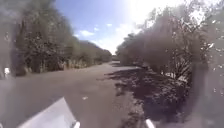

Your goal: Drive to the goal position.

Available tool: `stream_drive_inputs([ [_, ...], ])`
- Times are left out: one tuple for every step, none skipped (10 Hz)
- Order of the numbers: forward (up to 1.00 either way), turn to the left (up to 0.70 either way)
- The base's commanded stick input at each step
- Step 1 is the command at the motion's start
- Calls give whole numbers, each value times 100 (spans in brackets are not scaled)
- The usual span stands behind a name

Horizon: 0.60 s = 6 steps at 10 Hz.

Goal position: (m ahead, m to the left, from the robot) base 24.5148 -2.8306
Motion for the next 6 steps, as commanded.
stream_drive_inputs([
  [50, 0],
  [50, -19],
  [50, -44],
  [50, -50],
  [50, -50],
  [50, -50],
])
